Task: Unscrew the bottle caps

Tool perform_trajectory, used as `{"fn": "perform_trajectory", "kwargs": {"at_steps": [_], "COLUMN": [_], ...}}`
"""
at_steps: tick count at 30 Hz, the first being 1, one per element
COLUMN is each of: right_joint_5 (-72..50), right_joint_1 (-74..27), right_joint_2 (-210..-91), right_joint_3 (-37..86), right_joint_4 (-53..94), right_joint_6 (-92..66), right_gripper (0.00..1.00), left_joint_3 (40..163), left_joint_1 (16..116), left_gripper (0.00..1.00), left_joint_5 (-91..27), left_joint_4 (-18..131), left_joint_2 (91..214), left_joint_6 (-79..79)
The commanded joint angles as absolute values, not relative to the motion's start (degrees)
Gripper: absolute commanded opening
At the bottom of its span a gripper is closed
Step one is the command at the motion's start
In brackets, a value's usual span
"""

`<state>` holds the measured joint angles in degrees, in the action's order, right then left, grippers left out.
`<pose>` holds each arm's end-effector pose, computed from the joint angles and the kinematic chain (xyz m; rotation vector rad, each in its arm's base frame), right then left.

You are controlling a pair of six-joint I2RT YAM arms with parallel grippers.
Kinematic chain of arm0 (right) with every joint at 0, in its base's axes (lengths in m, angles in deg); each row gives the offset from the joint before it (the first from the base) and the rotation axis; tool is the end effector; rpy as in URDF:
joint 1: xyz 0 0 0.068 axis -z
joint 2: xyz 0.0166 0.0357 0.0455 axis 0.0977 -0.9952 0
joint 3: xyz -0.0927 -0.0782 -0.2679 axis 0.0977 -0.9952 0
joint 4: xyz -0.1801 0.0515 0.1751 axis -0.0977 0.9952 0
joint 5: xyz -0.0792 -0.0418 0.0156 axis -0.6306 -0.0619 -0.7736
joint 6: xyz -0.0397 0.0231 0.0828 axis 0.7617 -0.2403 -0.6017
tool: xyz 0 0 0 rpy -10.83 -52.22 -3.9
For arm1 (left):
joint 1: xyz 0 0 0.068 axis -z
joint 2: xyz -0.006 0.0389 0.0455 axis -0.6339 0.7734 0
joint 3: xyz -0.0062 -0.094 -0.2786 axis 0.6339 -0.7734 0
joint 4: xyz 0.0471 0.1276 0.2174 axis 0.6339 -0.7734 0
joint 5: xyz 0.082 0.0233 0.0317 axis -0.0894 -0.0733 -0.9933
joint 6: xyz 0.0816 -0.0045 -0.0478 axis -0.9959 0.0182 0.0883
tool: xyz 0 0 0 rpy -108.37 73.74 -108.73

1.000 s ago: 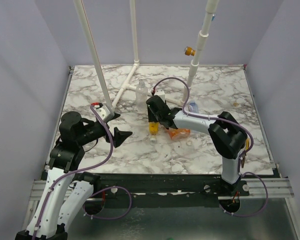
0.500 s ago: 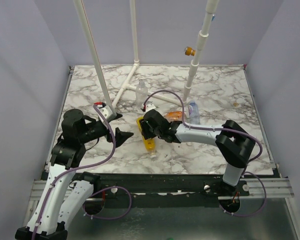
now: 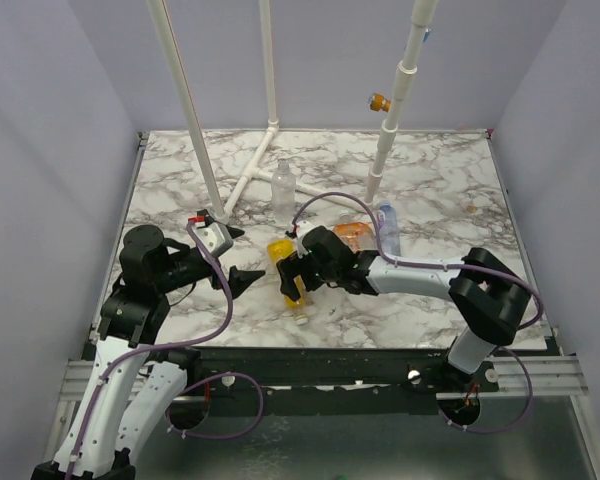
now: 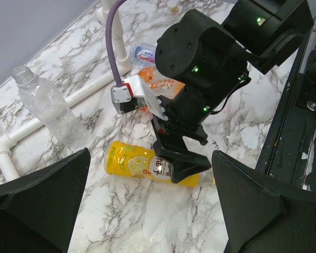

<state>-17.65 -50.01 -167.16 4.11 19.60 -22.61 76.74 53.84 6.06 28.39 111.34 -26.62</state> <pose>0.2217 0.3260 0.1735 -0.8069 2.2536 0.6382 0.1141 -0.0934 0.3576 0.9889 1.4780 -0.7080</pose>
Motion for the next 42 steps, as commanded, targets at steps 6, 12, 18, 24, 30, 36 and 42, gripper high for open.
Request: {"fn": "perform_trajectory", "kwargs": {"at_steps": [6, 12, 18, 24, 30, 36, 42], "right_joint_5": [-15.90, -18.81, -22.13, -20.36, -13.20, -14.36, -3.45], "right_joint_1": [-52.51, -52.96, -53.00, -52.97, -52.94, -52.93, -53.45], "right_joint_2": [-167.61, -170.44, -167.49, -158.77, -153.86, -155.39, -150.00], "right_joint_3": [1.97, 2.52, 3.07, 6.69, 12.71, 14.05, 4.40], "right_joint_4": [17.43, 18.37, 21.10, 27.76, 35.97, 45.50, 34.56], "right_joint_6": [-24.48, -25.31, -25.81, -25.53, -28.43, -29.91, -24.02], "right_gripper": [0.93, 0.88, 0.69, 0.65, 0.64, 0.87, 1.00], "left_joint_3": [76.30, 76.86, 76.87, 75.66, 73.38, 71.58, 71.07], "left_joint_1": [54.02, 54.02, 54.02, 54.02, 54.03, 54.02, 54.02], "left_gripper": [0.99, 0.99, 0.99, 0.99, 0.99, 0.99, 0.99], "left_joint_5": [8.74, 8.79, 9.75, 11.38, 11.01, 11.39, 10.42], "left_joint_4": [28.38, 28.42, 28.35, 25.95, 23.41, 22.61, 21.09], "left_joint_2": [112.37, 112.76, 113.22, 111.87, 107.97, 106.64, 105.03], "left_joint_6": [-29.55, -29.82, -31.44, -49.36, -69.92, -73.21, -65.27]}}
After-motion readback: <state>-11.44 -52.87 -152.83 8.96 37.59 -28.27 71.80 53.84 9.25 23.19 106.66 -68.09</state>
